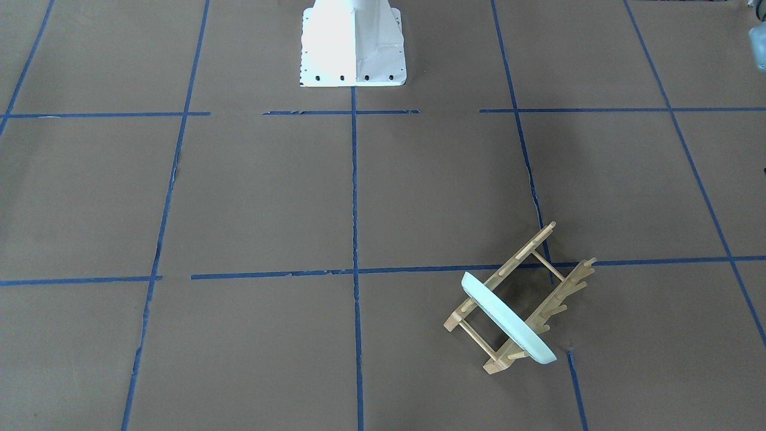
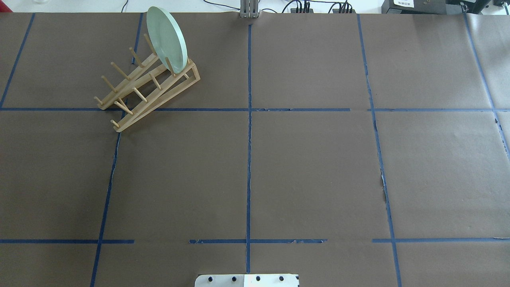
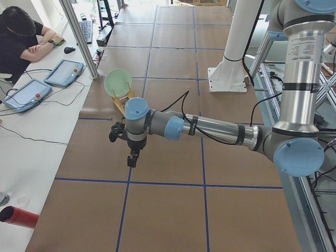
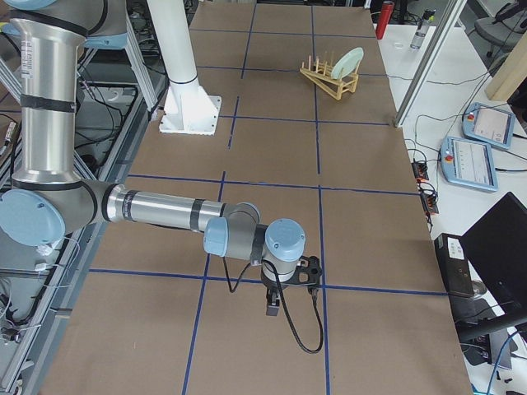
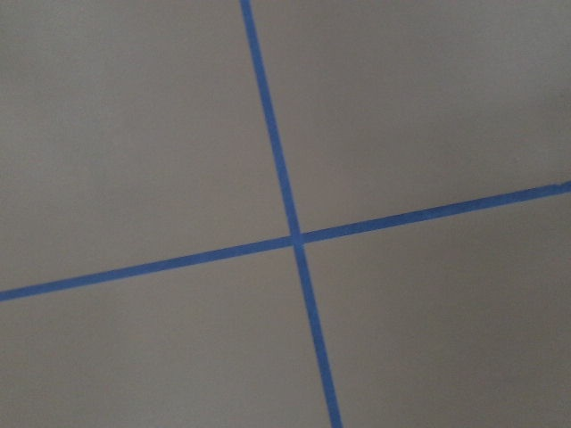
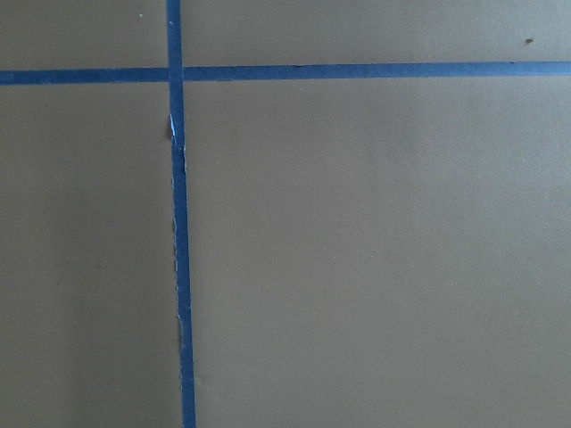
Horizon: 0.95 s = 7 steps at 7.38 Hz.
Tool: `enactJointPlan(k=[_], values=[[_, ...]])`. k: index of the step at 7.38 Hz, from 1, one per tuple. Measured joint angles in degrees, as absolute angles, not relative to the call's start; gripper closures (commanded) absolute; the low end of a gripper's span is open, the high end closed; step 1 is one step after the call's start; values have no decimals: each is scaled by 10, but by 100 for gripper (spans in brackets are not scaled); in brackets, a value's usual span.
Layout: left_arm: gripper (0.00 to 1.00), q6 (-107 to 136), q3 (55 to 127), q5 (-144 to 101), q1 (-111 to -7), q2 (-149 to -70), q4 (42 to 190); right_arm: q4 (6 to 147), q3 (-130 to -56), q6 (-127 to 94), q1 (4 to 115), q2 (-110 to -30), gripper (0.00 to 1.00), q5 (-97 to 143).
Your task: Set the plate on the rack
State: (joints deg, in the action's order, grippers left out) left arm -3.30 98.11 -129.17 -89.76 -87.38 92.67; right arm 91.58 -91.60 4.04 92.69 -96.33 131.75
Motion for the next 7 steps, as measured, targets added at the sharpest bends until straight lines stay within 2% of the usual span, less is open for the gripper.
enactJointPlan(k=[7], values=[[0, -43, 972, -1366, -911, -861, 925, 916, -916, 40, 927, -963, 0, 1317]])
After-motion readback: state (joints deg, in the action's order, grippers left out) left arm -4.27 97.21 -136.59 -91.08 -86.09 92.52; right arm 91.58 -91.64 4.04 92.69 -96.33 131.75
